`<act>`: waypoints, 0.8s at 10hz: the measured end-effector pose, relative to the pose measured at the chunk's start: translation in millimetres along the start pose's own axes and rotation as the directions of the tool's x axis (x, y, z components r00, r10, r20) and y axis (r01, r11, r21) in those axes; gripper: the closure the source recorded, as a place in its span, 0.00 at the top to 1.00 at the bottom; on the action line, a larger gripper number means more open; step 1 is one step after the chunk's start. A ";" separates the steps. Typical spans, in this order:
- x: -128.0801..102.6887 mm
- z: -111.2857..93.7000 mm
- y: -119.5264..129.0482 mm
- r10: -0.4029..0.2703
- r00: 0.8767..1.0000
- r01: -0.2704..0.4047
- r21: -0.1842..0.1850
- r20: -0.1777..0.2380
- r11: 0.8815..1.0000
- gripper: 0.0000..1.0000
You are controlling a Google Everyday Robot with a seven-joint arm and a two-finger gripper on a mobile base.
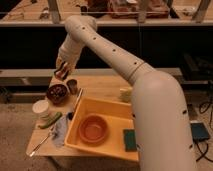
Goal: Place eraser in paper cup
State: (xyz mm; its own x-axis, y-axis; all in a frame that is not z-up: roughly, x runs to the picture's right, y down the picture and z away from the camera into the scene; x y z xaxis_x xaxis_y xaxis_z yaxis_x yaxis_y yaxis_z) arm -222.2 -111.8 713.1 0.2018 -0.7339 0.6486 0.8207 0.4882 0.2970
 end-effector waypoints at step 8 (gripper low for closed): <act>-122.4 96.6 -81.4 -0.369 0.921 0.369 0.025 0.129 0.929 0.14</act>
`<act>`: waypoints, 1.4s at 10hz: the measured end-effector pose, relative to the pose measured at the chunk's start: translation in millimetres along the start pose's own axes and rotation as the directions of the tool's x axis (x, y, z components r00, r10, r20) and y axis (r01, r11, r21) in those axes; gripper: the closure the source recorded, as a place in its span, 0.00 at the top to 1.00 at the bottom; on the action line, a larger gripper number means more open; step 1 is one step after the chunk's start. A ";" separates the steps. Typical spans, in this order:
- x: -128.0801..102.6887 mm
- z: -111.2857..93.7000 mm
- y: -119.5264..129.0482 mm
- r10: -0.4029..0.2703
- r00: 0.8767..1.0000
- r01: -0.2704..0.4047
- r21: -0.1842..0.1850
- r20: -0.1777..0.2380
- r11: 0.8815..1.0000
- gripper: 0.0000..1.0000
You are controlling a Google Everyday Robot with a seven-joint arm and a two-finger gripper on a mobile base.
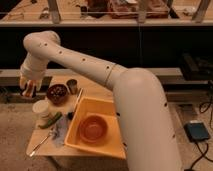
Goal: Place eraser in paper cup
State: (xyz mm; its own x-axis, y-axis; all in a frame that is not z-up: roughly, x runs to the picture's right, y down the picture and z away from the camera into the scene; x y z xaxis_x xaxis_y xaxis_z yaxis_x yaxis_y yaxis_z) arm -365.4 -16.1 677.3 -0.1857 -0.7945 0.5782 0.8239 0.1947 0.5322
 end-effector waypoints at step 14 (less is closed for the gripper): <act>-26.0 90.8 37.9 0.022 0.998 -0.009 -0.230 0.052 0.973 0.14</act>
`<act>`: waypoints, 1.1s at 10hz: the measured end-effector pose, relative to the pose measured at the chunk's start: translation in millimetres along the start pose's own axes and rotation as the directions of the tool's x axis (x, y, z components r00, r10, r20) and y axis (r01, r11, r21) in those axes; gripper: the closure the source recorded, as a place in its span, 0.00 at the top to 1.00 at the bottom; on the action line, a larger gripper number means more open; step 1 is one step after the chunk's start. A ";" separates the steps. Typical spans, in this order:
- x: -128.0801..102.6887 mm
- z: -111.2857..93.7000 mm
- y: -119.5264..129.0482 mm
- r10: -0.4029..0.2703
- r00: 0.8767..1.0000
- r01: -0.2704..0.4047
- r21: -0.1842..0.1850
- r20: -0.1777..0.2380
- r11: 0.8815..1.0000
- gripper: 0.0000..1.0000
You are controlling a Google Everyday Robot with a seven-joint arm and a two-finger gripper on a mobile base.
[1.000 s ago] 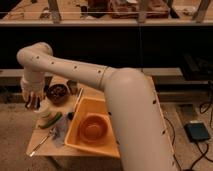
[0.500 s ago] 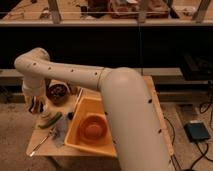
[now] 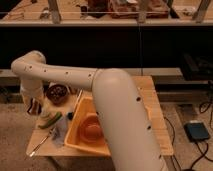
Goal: Place eraser in paper cup
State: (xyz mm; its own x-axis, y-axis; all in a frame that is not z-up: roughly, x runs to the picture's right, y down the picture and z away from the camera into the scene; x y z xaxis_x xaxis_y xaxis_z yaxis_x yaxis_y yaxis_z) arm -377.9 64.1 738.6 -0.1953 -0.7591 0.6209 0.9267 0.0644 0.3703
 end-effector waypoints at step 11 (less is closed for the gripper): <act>13.8 14.9 1.1 0.066 0.998 -0.066 0.000 0.006 0.998 0.47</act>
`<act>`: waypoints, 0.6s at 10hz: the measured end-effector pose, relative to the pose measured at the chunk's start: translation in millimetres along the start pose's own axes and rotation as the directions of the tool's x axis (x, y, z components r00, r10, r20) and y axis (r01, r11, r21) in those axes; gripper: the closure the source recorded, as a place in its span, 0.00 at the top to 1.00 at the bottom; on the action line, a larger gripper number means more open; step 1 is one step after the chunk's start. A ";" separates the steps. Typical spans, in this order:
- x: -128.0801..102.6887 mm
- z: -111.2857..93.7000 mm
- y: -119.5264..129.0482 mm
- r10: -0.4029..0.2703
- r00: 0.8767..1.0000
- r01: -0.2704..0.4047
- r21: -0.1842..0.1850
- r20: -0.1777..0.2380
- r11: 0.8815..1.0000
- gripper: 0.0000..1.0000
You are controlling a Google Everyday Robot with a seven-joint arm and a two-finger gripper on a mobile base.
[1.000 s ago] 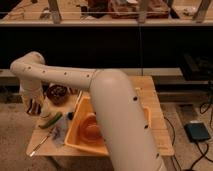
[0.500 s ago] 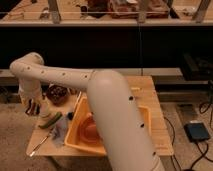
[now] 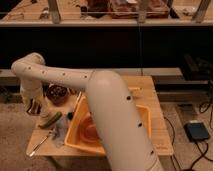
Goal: Place eraser in paper cup
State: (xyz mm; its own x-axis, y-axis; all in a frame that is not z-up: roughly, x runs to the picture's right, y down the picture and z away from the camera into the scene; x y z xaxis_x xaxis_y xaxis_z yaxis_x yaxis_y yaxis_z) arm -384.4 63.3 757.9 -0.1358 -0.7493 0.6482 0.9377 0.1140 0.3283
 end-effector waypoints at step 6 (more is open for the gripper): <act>8.3 4.4 2.5 0.040 0.999 -0.040 0.000 -0.029 0.999 0.80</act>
State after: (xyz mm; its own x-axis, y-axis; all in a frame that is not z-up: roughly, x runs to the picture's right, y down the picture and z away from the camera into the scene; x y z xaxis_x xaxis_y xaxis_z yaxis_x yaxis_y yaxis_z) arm -384.6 60.2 767.1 -0.0892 -0.7628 0.6405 0.9424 0.1434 0.3021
